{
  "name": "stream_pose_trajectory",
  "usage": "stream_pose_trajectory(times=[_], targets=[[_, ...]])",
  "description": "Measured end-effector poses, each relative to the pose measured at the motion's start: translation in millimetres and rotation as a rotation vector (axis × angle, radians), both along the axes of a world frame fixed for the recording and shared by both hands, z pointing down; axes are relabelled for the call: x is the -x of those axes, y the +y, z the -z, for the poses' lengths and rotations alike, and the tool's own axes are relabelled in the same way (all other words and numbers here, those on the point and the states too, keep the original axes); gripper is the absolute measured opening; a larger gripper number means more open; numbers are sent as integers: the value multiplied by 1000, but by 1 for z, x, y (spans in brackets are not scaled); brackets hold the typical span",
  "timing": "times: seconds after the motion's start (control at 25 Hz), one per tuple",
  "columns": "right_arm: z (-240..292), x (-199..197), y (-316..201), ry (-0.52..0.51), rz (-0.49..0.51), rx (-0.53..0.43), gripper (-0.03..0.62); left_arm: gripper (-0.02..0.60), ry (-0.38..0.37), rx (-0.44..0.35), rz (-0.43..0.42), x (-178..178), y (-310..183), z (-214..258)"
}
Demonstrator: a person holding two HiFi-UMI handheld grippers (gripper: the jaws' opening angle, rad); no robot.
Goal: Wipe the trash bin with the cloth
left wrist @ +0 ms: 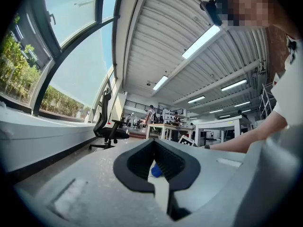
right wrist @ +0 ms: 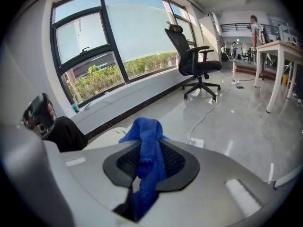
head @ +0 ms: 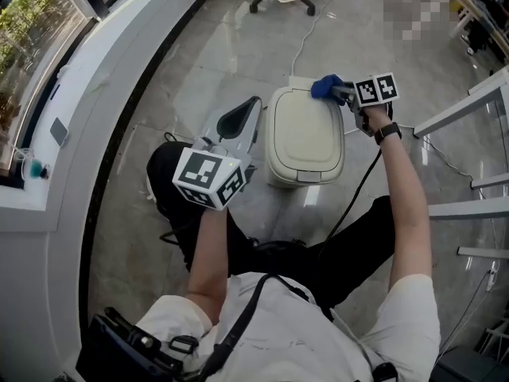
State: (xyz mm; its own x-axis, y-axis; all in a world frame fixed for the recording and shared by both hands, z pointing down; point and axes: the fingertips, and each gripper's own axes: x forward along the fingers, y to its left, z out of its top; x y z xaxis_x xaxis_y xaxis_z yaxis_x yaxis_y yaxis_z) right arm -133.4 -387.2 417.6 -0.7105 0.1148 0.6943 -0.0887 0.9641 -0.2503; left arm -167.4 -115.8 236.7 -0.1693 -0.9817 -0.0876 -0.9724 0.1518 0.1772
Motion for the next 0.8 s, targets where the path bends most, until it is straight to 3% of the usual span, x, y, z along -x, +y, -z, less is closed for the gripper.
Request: stream_pose_trajectory(times=[0.2, 0.36, 0.52, 0.8], targets=[[-4, 65, 33, -60, 56, -62, 72, 0, 2, 2, 32, 12, 14, -2], [-4, 82, 80, -60, 211, -138, 72, 0, -2, 3, 33, 19, 21, -3], [-2, 56, 128, -34, 361, -150, 72, 0, 6, -5, 27, 17, 20, -4], [4, -31, 185, 12, 471, -64, 67, 0, 21, -16, -24, -7, 5, -5]])
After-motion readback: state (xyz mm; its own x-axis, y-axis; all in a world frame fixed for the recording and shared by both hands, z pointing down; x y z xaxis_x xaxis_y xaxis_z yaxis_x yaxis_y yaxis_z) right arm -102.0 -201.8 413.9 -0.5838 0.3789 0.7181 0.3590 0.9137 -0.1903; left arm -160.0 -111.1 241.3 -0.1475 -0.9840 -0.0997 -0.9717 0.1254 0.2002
